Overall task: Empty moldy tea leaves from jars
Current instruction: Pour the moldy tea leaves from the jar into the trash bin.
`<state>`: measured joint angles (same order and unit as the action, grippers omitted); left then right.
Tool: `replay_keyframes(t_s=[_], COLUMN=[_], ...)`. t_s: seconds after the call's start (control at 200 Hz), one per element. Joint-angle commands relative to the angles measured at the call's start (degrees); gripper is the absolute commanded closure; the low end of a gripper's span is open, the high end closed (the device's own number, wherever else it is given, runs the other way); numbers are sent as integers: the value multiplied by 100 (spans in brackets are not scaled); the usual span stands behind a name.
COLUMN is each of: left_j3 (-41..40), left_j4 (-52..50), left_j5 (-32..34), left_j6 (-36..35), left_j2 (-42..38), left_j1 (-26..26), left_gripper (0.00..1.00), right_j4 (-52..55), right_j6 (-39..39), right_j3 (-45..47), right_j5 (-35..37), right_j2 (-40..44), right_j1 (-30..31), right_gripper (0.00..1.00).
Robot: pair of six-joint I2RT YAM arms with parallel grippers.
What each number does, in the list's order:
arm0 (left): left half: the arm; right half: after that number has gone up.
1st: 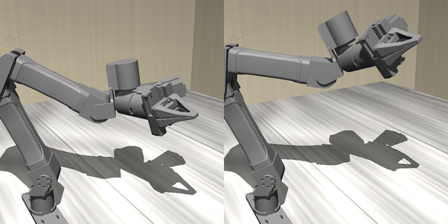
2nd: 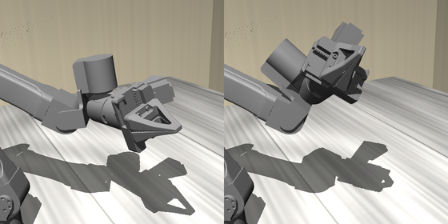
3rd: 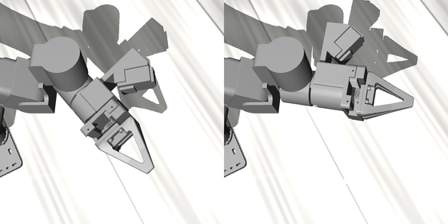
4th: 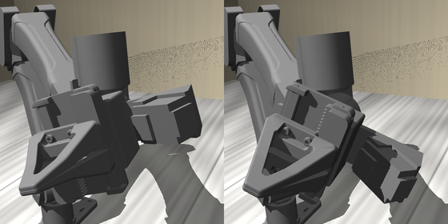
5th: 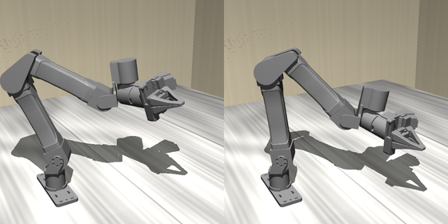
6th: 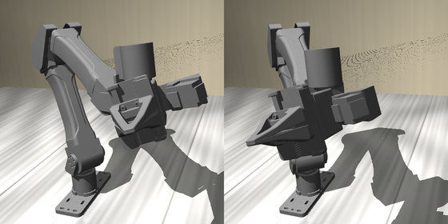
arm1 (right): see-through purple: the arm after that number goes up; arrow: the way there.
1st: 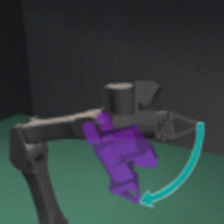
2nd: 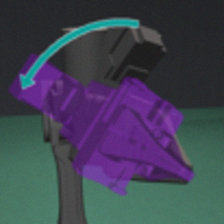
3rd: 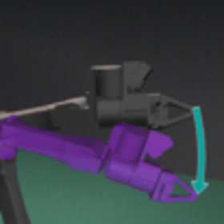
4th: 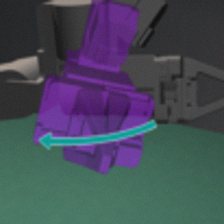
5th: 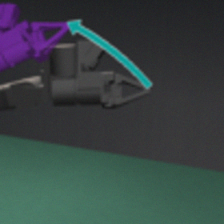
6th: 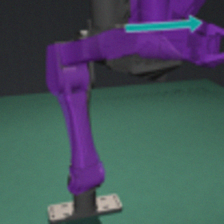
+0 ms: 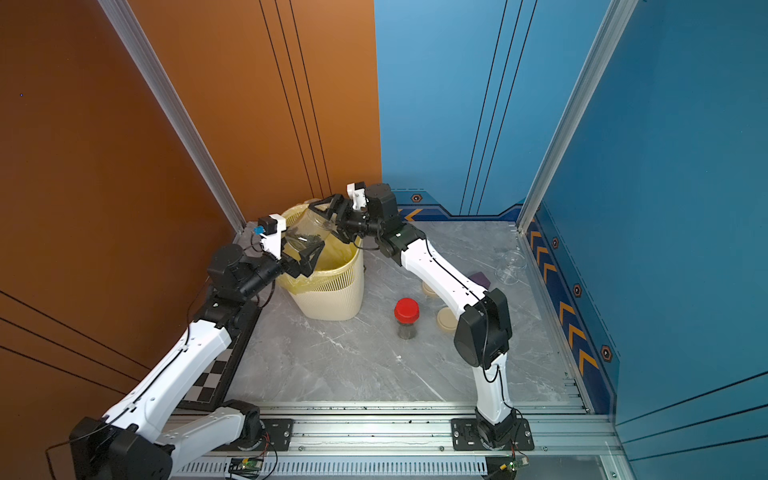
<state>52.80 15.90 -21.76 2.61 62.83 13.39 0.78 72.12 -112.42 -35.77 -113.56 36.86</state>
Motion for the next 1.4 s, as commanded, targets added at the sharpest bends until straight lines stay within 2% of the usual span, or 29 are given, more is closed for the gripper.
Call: replay_keyframes(t_s=[0.0,0.826,0.971,1.156,1.181,1.396], left_j3=[-17,-228,-244,-223,-218,-217], left_j4=[238,888,948,950,950,950], left_j5=[-255,-119,-128,-210,-222,-361], left_j6=[99,345,423,520,536,626], left_j2=[60,122,151,185,186,162], left_j1=[-5,-12,-31,-73,-83,-126], left_gripper=[0,0,3,12,19,39], right_j4=[-473,-632,-622,-649,-647,-675], right_j6=[146,319,335,358,356,380], right_j3=[13,273,280,309,309,330], right_j5=[17,26,9,17,17,0], right_j2=[501,530,531,541,544,519], right_j1=[82,102,102,106,111,111], right_gripper=[60,61,61,61,61,60])
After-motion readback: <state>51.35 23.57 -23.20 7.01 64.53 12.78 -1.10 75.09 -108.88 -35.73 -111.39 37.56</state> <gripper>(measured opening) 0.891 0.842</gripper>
